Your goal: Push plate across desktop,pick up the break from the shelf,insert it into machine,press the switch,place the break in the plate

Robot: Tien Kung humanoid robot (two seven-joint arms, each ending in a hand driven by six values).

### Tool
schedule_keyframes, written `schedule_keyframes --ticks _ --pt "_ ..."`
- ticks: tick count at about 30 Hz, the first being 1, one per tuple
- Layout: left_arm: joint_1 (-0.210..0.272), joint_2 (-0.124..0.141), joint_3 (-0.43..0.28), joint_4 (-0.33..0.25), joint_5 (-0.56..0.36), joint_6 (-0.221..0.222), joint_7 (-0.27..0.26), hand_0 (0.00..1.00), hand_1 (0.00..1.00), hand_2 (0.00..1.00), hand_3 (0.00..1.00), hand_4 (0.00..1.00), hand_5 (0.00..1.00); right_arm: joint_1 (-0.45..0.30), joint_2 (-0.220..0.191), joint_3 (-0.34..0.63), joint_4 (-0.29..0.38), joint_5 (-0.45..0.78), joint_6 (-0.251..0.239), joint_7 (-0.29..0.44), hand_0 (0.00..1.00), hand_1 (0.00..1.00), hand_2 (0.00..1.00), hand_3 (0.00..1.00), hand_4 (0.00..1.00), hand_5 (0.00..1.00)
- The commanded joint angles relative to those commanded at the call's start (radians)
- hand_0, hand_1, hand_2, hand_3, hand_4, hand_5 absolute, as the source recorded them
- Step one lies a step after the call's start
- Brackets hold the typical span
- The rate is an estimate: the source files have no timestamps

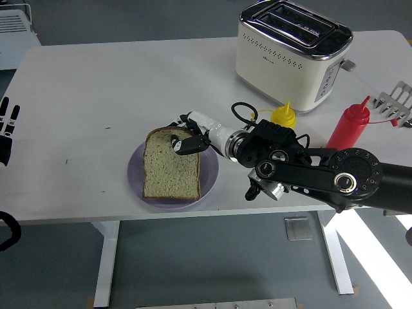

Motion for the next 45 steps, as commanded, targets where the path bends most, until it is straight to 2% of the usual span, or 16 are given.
schedule_keyframes --ticks 4,5,11,12,17,18,23,24,29,30,45 --pt "-0.001 0.0 -0.003 0.004 0.001 0.0 -0.001 0.819 0.757 0.706 0.755 0.757 0.99 0.003 0.005 -0.002 -0.013 0.003 0.022 0.006 0.503 0.633 0.652 0.59 0.394 0.006" --pt "-0.002 0.0 -0.003 0.004 0.001 0.0 -0.001 0.819 0.757 0.706 0.756 0.755 0.99 0.004 0.007 -0.003 -0.017 0.001 0.026 0.007 0.569 0.672 0.681 0.618 0.432 0.054" --pt "-0.003 -0.001 -0.002 0.005 0.0 0.001 -0.002 0.819 0.757 0.706 0.756 0.755 0.99 0.01 0.018 -0.007 -0.045 0.001 0.046 0.016 0.569 0.672 0.681 0.618 0.432 0.054" --pt "-0.003 -0.001 -0.001 0.005 0.0 0.001 -0.002 0.819 0.757 0.706 0.756 0.756 0.989 0.011 0.021 -0.006 -0.053 0.0 0.049 0.017 0.611 0.701 0.71 0.662 0.464 0.079" --pt "-0.003 -0.001 -0.002 0.005 0.001 0.001 -0.002 0.819 0.757 0.706 0.756 0.756 0.989 0.012 0.028 -0.009 -0.072 -0.011 0.072 0.02 0.611 0.701 0.71 0.662 0.464 0.079" --pt "-0.003 -0.001 -0.002 0.006 0.001 0.001 -0.002 0.819 0.757 0.705 0.755 0.756 0.991 0.012 0.029 -0.009 -0.073 -0.013 0.076 0.021 0.648 0.732 0.755 0.694 0.51 0.126" --pt "-0.003 -0.001 -0.005 0.007 0.004 0.001 -0.002 0.819 0.757 0.705 0.755 0.756 0.991 0.011 0.031 -0.01 -0.081 -0.024 0.093 0.033 0.648 0.732 0.755 0.694 0.51 0.126" --pt "-0.002 -0.001 -0.005 0.007 0.005 0.0 -0.002 0.819 0.757 0.705 0.756 0.755 0.991 0.011 0.031 -0.01 -0.083 -0.026 0.096 0.036 0.674 0.752 0.769 0.713 0.59 0.199" --pt "-0.001 -0.002 -0.004 0.01 0.017 0.0 -0.002 0.819 0.757 0.705 0.756 0.755 0.991 0.009 0.031 -0.009 -0.091 -0.033 0.107 0.053 0.674 0.752 0.769 0.713 0.59 0.199" --pt "-0.001 -0.002 -0.003 0.01 0.02 0.001 -0.002 0.821 0.759 0.707 0.756 0.758 0.991 0.009 0.031 -0.009 -0.092 -0.034 0.109 0.055 0.687 0.764 0.785 0.729 0.724 0.311" --pt "-0.001 -0.005 0.005 0.029 0.024 -0.005 0.005 0.822 0.761 0.706 0.756 0.756 0.991 0.007 0.028 -0.005 -0.109 -0.088 0.127 0.11 0.696 0.765 0.787 0.728 0.768 0.332"
